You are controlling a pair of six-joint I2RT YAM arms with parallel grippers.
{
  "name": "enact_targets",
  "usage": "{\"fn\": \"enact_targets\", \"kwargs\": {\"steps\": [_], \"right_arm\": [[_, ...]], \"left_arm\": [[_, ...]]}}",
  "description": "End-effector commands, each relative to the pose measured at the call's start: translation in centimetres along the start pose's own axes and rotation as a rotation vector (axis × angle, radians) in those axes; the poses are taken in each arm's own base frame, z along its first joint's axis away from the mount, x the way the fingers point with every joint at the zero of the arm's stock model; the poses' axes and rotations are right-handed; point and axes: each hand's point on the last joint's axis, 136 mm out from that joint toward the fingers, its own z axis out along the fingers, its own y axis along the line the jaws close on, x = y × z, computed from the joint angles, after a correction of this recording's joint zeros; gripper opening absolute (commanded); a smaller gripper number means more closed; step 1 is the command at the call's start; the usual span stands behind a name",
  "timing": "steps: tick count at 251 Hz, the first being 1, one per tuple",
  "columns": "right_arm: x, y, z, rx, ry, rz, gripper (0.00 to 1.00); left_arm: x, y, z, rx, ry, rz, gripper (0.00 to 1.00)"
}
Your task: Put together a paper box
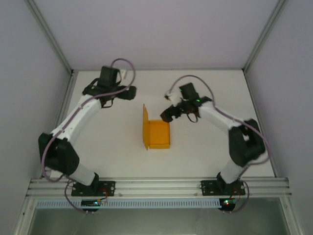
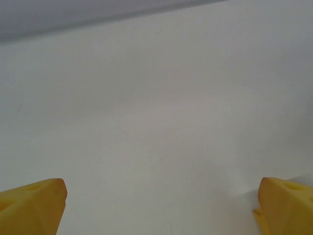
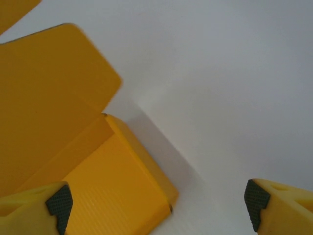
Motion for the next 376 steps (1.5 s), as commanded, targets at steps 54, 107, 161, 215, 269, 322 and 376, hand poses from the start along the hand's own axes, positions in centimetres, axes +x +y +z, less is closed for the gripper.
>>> {"fn": "enact_targets", "kwargs": {"steps": [54,107,161,215,269,322,376], "right_arm": [[4.5,1.6,6.5,-0.159,0.355,-0.162,0.66],[4.8,0.3,7.6,-0.031,0.357,-0.081,0.26],[5.3,-3.5,5.4,0.366,0.311,0.264,0.19],[10.0,-1.6,2.9,0.651,0.338,0.696,0.24],[9.6,1.7,2.7,0.631,0.312,0.751,0.27],[6.6,-0.6,-0.4,0.669,0.247,0.572,0.42],[3.5,0.2,-3.8,0.530,0.214,0.297,0.80]], "left_arm": [[9.1,5.0,1.0,-0.045,0.128,-0.301,1.00],[9.2,4.9,2.0,-0.030,0.154,-0.301,1.00],[8.4,5.2,2.6,-0.048,0.151,-0.317,1.00],[8.0,5.3,2.9,-0.050,0.138,-0.316,0.99],[7.0,4.2,3.2,0.023,0.104,-0.264,1.00],[5.7,-0.8,2.2,0.321,0.025,-0.066,1.00],[5.4,-5.6,1.4,0.491,-0.015,0.257,1.00]]}}
